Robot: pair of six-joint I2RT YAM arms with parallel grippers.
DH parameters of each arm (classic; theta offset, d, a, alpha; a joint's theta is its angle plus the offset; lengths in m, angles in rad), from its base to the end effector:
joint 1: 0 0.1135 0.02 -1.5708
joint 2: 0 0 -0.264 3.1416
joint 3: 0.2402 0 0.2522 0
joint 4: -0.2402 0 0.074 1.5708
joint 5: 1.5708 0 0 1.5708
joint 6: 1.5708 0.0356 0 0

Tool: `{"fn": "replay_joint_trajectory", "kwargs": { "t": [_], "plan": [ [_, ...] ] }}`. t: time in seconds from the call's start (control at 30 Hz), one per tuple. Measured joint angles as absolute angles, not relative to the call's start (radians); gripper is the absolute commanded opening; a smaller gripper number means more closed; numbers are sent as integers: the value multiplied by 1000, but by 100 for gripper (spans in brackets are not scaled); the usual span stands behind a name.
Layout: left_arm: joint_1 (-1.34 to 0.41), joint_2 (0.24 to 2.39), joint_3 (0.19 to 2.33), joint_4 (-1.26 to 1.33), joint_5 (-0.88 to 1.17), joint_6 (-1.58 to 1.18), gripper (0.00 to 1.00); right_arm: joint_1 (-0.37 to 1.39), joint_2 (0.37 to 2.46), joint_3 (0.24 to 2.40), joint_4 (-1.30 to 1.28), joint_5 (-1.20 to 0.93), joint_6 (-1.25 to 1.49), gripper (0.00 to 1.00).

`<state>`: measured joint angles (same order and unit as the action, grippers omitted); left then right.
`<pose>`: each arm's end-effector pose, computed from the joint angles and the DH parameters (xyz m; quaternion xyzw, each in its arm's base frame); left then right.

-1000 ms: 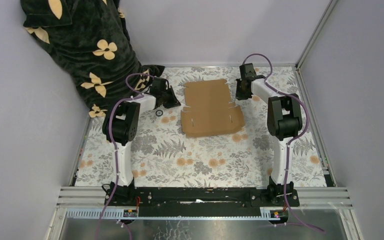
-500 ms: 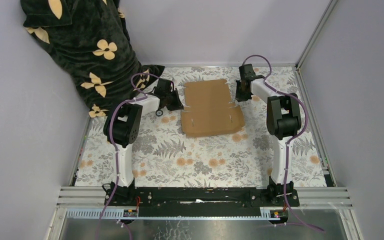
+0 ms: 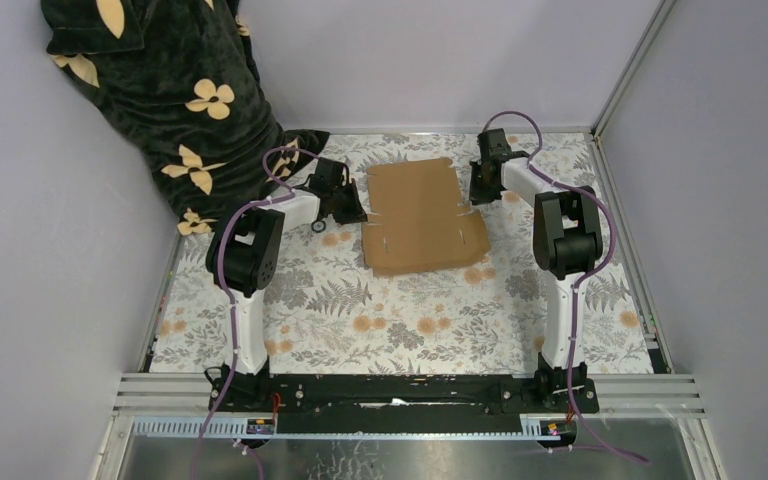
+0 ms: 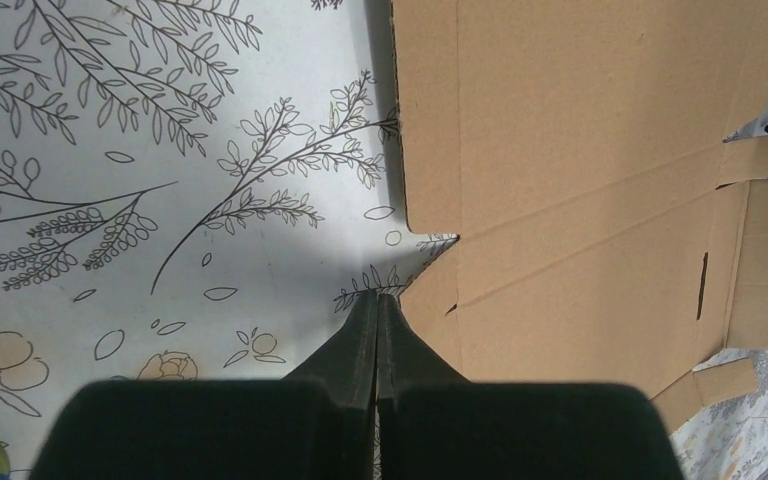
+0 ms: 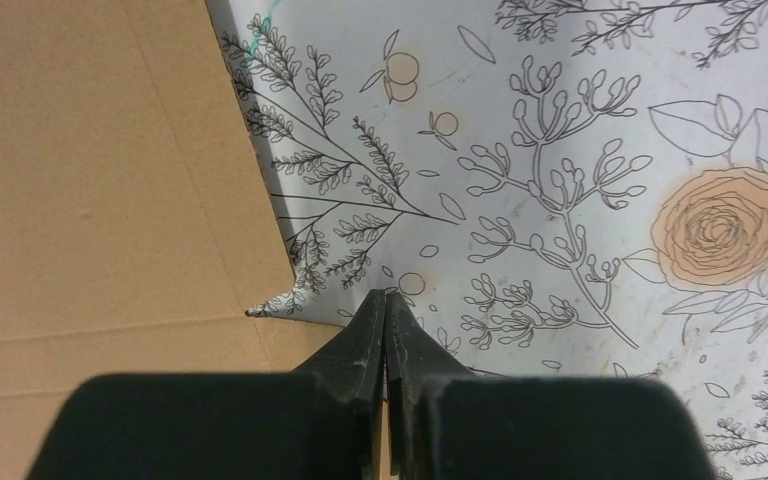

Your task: Fold the paper box

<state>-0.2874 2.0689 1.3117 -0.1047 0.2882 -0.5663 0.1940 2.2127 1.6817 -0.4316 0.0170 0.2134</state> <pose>0.4150 -0.1332 0.1387 -0.0796 0.9260 -0.2648 0.2569 0.4734 0.0924 0.1627 0.0118 0.9540 0.0526 0.2949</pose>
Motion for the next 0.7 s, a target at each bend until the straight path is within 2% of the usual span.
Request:
{"fn": "replay_joint_trajectory", "kwargs": {
  "t": [0.7],
  "plan": [
    [-315, 2069, 1353, -175, 269, -567, 0, 193, 2212, 1665, -409, -46, 214, 3]
  ]
}}
